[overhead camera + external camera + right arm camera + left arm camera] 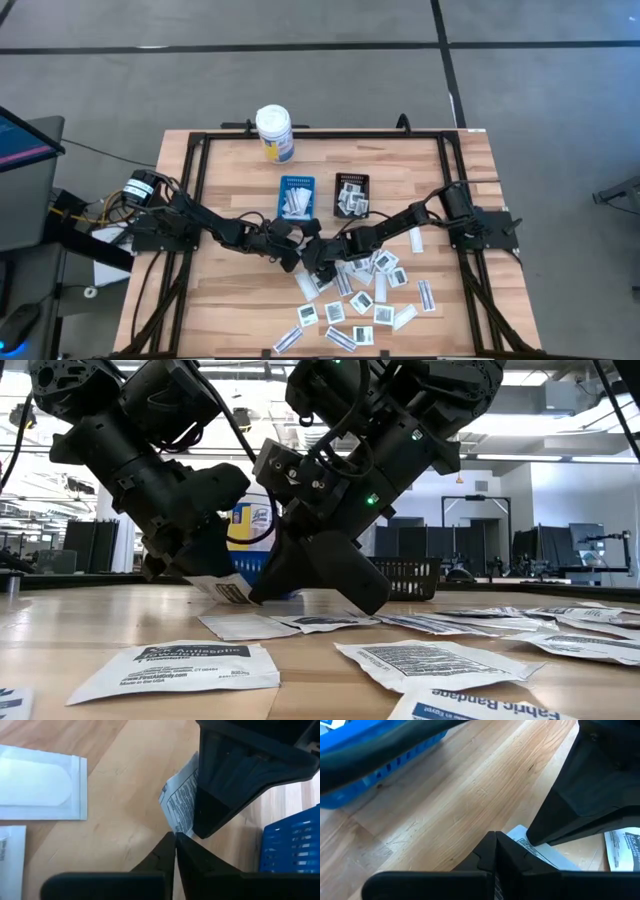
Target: Pick & Place First Aid Supplies
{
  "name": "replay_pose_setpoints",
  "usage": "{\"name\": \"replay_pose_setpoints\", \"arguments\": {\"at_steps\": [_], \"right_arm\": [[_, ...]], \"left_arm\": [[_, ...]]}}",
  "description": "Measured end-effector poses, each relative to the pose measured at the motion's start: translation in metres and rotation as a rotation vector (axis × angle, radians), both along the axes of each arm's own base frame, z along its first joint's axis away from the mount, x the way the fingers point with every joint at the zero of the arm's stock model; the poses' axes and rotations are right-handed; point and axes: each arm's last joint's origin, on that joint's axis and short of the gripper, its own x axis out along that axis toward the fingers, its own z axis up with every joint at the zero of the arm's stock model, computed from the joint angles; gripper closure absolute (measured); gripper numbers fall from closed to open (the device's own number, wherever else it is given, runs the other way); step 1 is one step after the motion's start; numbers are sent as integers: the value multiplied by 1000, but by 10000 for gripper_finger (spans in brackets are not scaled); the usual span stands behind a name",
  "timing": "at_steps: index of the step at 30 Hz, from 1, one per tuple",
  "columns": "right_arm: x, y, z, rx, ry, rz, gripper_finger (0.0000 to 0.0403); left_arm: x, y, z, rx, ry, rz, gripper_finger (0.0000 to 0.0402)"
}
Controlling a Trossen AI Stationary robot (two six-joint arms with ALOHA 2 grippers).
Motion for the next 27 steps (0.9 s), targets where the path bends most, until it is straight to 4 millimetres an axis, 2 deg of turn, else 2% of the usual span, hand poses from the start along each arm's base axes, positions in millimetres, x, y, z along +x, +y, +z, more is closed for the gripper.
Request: {"name": "replay_pose_setpoints", "arguments": {"at_steps": [11,15,17,22,27], "right_arm": [[-7,14,-2,-36,46,55,402],[-16,17,6,-108,93,19,402],[-21,21,17,-183,84,-32,402],[-42,31,62,-362,9,-203,402],[-72,22,98,-340,-15,-424,403]], "left_arm": [[1,0,1,100,-1,-43,391],[1,1,2,110,-9,-27,385],[1,1,2,114,-8,-30,385],[1,1,2,115,-8,-31,387],[1,1,2,115,-8,-32,387]]}}
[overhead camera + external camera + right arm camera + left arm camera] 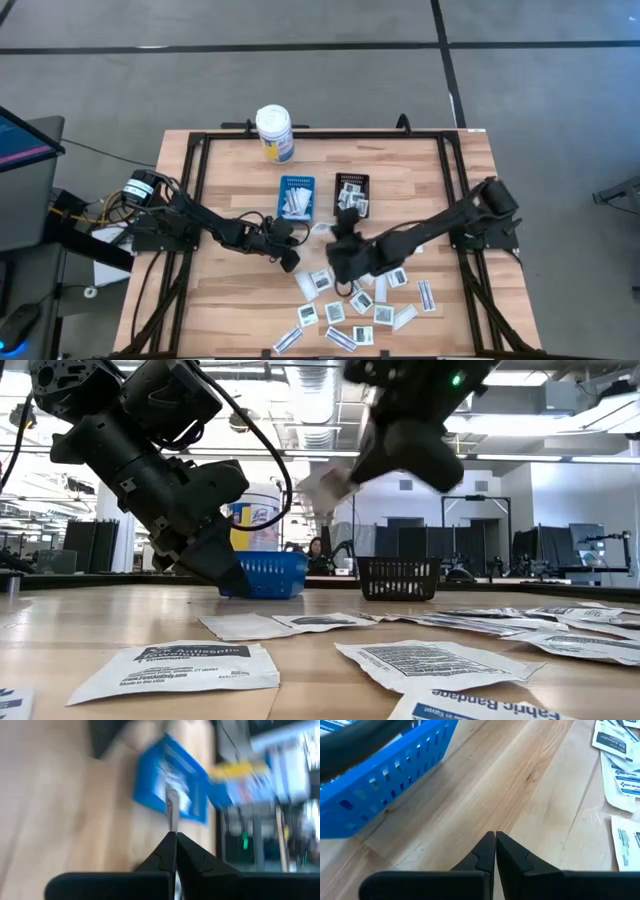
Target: Pick & Place First Aid Supplies
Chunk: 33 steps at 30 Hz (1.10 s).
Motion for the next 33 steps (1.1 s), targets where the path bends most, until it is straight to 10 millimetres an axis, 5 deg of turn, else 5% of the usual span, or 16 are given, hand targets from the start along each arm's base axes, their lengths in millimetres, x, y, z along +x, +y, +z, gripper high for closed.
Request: {"name": "replay_pose_setpoints", "arguments": {"at_steps": [5,13,20,33], "right_arm": [[-25,-32,7,46,-94,-250,403],[-42,-89,-23,176,-136,-522,403],[-32,-93,-22,311,-161,-481,397],[-24,-81,-13,431,-262,-449,312]], "left_arm": [[0,0,0,3,1,-2,393],[0,0,0,8,-3,-1,392],[0,1,1,21,-7,16,394],[0,1,1,21,-7,16,395]]}}
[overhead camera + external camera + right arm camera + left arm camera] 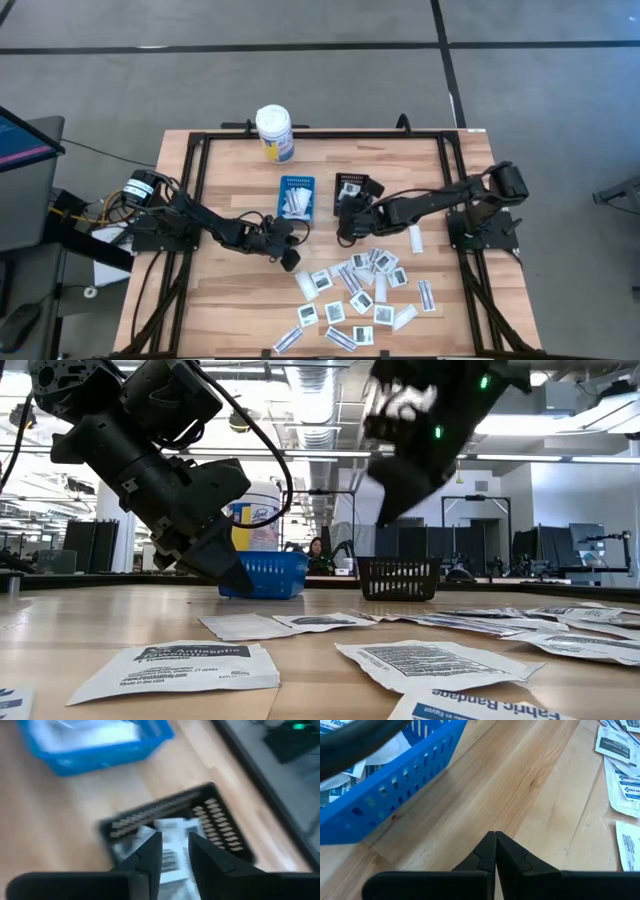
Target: Pick & Place First Aid Supplies
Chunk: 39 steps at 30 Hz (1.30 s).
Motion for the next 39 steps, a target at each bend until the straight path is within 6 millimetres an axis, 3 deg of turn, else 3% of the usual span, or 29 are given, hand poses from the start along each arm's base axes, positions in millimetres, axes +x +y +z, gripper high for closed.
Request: {"name": "replay_pose_setpoints", "arguments": {"at_steps": [6,10,14,18,23,30,39], "right_arm": [[7,34,22,115,-105,232,308],[-2,61,41,122,-134,453,309],[-21,73,48,142,-174,497,309],[-40,65,50,146,-245,496,310],[-53,46,35,154,-373,533,310],[-43,27,15,305,-456,690,310],[-32,20,-1,379,-434,740,310]], "left_arm": [[1,-13,7,94,-56,-126,391],[1,-36,19,227,-176,-296,393],[-2,-51,26,301,-243,-392,394],[-4,-54,26,232,-245,-383,383],[-4,-55,23,146,-223,-508,360],[-5,-62,16,144,-198,-542,310],[7,-58,-19,206,-117,-496,256]]}}
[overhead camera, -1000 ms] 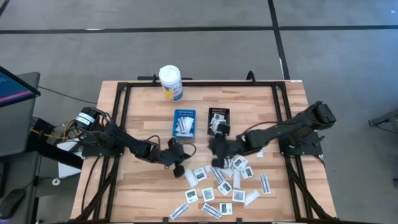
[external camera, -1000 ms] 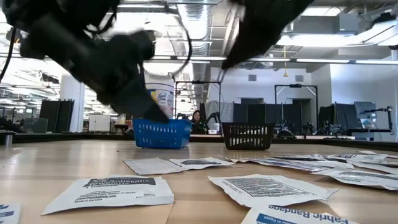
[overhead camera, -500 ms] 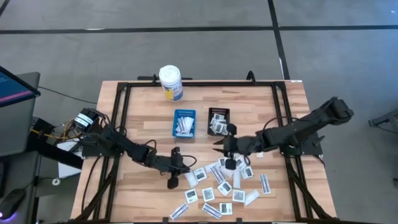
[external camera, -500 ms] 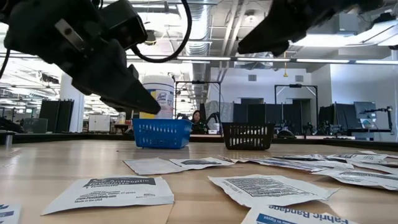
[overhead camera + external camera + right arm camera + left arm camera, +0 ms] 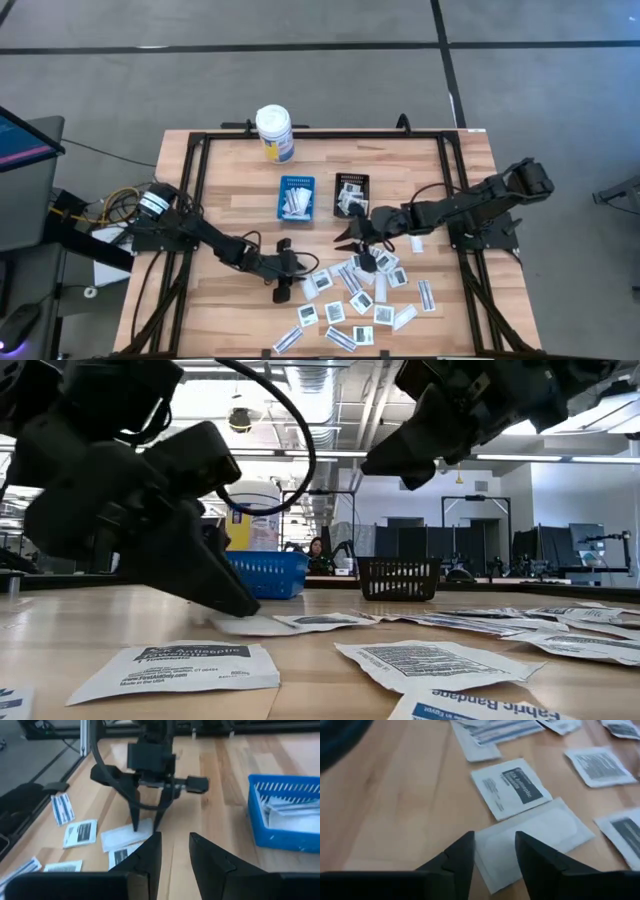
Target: Pick & Place First Aid Supplies
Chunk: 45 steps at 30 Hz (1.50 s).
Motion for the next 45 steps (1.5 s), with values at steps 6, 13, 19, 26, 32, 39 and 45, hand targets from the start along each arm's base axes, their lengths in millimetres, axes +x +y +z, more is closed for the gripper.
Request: {"name": "replay_pose_setpoints", "arguments": {"at_steps": [6,13,19,26,32,39,45], "right_arm": [[-1,1,3,7,-12,13,310],[-1,1,3,7,-9,12,310],[-1,0,3,6,-10,10,310],[-1,0,3,-16,-14,19,310],[-1,0,3,-16,-16,19,310],[-1,0,3,-18,-16,19,310],[-1,0,3,-18,-14,19,310]], "left_arm": [[1,0,-10,60,24,8,260],[1,0,-11,71,32,-10,341],[-1,1,-4,57,23,-9,393],[-8,9,36,166,-112,55,391],[-14,41,74,390,-203,298,387],[-24,103,93,338,-135,582,354],[-32,143,79,258,36,705,326]]}}
